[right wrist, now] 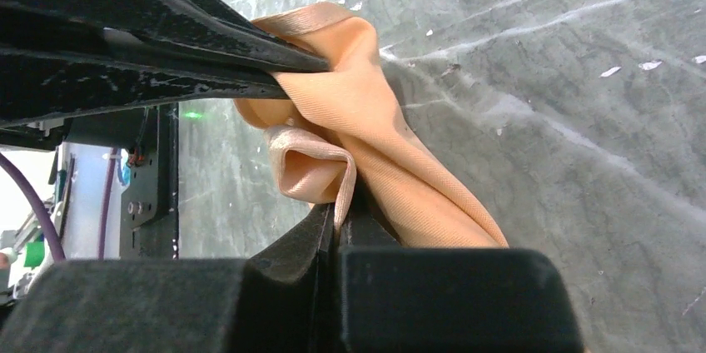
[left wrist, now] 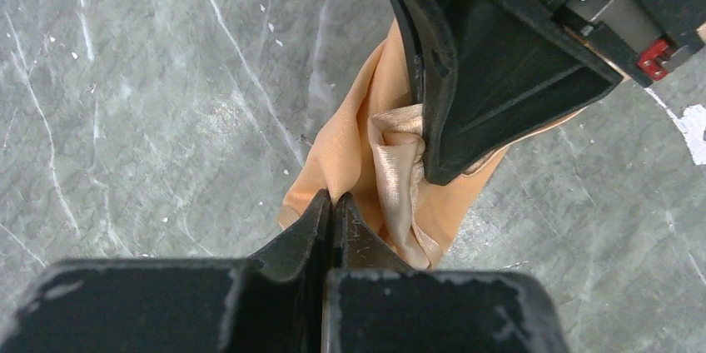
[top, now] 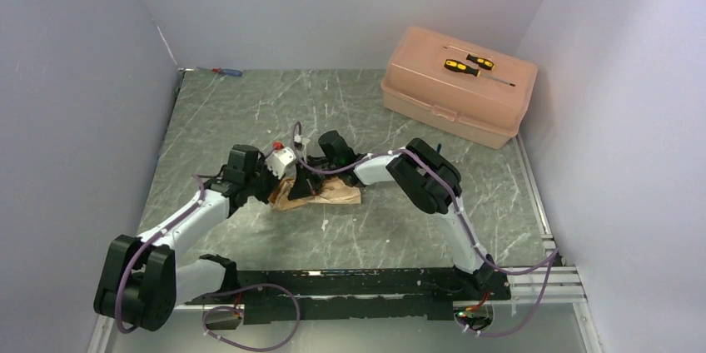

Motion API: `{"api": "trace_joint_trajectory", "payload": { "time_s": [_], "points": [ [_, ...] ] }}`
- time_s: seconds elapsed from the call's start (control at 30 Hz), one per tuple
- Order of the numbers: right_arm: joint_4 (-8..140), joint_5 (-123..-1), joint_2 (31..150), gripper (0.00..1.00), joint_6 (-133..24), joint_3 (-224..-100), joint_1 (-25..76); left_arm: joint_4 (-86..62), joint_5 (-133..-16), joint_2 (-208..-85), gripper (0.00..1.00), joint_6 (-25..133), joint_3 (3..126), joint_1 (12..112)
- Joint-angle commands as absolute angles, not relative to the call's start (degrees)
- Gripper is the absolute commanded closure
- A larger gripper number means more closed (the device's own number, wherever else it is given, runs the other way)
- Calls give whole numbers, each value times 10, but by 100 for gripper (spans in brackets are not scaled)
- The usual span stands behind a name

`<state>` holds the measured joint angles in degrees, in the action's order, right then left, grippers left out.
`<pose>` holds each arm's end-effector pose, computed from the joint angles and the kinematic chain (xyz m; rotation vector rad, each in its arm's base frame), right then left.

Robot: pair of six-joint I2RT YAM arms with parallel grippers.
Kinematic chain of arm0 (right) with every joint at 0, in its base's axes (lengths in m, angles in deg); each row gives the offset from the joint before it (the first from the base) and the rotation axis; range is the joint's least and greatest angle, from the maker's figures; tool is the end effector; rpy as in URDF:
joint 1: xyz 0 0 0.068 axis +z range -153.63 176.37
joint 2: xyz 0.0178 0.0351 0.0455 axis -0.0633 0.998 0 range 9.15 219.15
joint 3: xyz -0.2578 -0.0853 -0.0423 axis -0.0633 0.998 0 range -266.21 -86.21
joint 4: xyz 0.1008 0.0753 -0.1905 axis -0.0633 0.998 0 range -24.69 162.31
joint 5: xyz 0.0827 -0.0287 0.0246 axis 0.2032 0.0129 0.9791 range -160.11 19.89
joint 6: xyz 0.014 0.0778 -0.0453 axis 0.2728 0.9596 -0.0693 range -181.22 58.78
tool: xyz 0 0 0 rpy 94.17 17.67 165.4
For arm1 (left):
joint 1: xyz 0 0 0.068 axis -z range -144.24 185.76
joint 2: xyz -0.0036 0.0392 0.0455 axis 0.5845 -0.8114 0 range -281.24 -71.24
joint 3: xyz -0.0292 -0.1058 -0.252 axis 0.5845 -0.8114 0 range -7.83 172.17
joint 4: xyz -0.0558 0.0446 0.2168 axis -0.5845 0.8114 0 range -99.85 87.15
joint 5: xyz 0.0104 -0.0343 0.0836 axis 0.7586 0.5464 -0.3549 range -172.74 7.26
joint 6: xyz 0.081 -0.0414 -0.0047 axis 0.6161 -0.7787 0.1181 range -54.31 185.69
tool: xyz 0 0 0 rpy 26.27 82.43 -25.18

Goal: Fold the napkin into a case and place the utensils inside
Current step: Grasp the top corner of the smaller rectangle folded napkin from the folded napkin.

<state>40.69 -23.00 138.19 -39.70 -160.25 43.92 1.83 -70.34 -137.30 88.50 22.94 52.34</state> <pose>0.2721 0.3861 0.1177 -1.0539 2.0647 1.5383 0.2081 -0.0801 0.1724 0.8954 2.2005 -0.2067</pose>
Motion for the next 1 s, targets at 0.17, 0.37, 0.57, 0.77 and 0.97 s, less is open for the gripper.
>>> {"api": "trace_joint_trajectory", "payload": {
  "time_s": [0.17, 0.37, 0.57, 0.77, 0.97],
  "points": [
    [559, -264, 1404, 100, -422, -1632, 438, 6, -668, -1347, 97, 890, 226, 527],
    [595, -305, 1404, 100, -390, -1636, 438, 19, -658, -1322, 97, 913, 217, 530],
    [572, -304, 1379, 100, -360, -1629, 438, 28, -653, -1284, 95, 946, 200, 535],
    [577, -276, 1382, 100, -342, -1657, 434, 26, -670, -1284, 87, 947, 202, 537],
    [616, -302, 1407, 100, -330, -1668, 435, 8, -668, -1319, 83, 917, 219, 537]
  ]
}}
